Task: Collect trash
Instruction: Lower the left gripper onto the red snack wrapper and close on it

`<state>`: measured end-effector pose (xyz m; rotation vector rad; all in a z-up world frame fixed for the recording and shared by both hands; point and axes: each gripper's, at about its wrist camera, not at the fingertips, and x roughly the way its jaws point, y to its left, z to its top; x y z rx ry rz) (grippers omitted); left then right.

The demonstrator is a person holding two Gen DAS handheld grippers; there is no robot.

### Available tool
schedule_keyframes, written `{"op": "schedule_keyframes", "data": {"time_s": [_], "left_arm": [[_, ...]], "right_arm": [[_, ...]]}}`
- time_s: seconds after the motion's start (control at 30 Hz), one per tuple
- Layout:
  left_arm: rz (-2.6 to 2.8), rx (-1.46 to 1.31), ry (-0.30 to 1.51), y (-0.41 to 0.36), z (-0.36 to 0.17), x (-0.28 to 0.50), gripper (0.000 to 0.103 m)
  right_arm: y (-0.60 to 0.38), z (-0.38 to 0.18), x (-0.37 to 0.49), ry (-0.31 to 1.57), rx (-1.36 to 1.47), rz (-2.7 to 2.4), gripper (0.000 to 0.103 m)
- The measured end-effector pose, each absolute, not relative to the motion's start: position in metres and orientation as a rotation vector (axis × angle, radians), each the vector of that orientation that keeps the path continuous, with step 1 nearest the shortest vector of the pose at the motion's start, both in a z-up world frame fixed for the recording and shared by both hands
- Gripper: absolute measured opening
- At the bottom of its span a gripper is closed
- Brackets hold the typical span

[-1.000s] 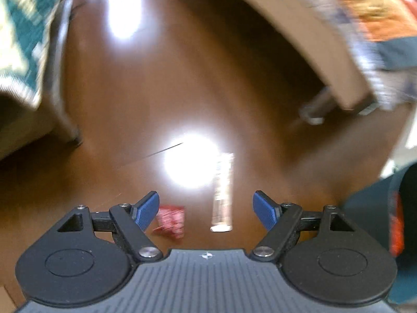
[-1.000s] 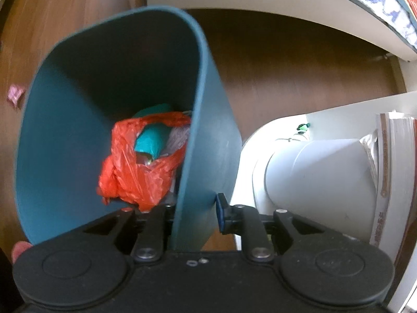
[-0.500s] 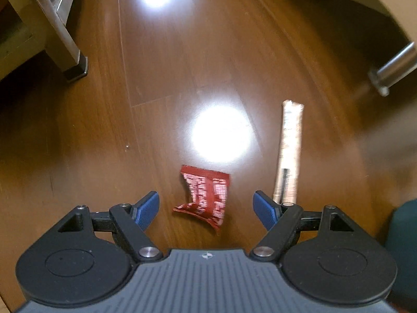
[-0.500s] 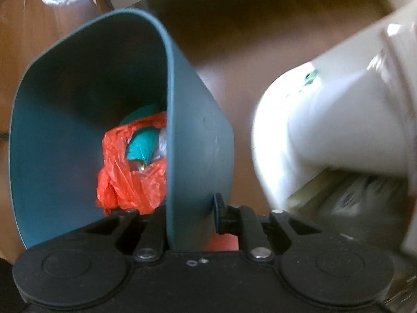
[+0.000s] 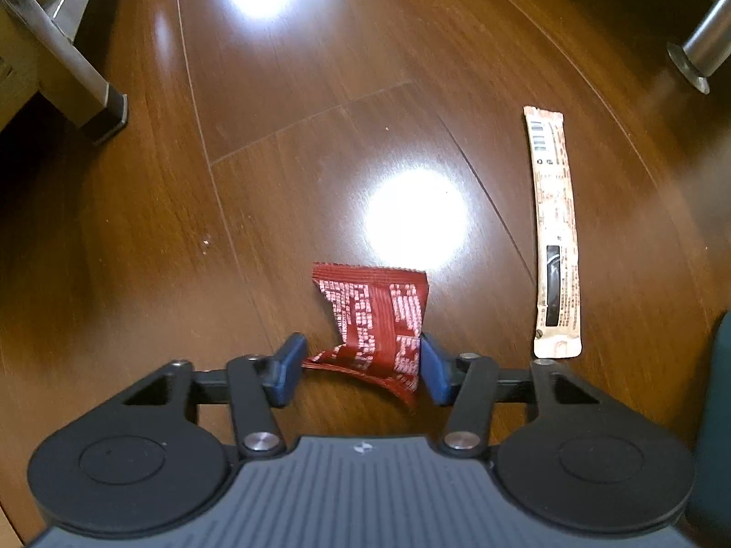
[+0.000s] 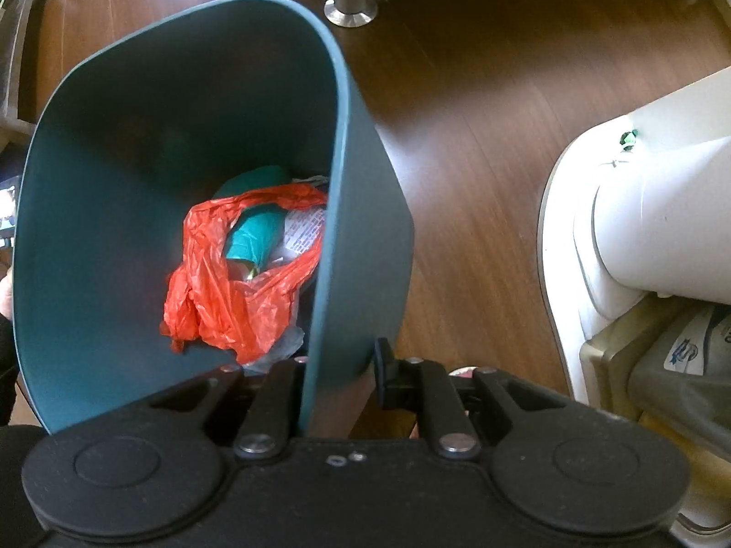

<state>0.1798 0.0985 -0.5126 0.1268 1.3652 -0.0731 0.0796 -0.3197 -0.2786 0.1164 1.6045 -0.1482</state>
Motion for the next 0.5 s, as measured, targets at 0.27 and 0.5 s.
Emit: {"op": "schedule_keyframes", "data": {"time_s": [0.27, 0.5], "left_arm": [[-0.055, 0.118, 1.343, 0.103, -0.499, 0.172, 0.046], [-0.112, 0.045, 1.286, 0.104, -0.442, 0.169, 0.046]], "right_arm": [[-0.328, -0.283, 0.072, 1.546, 0.146, -0.191, 0.012], [-0.336, -0.280, 0.070, 1.518, 0.153, -0.257, 0.009]]}}
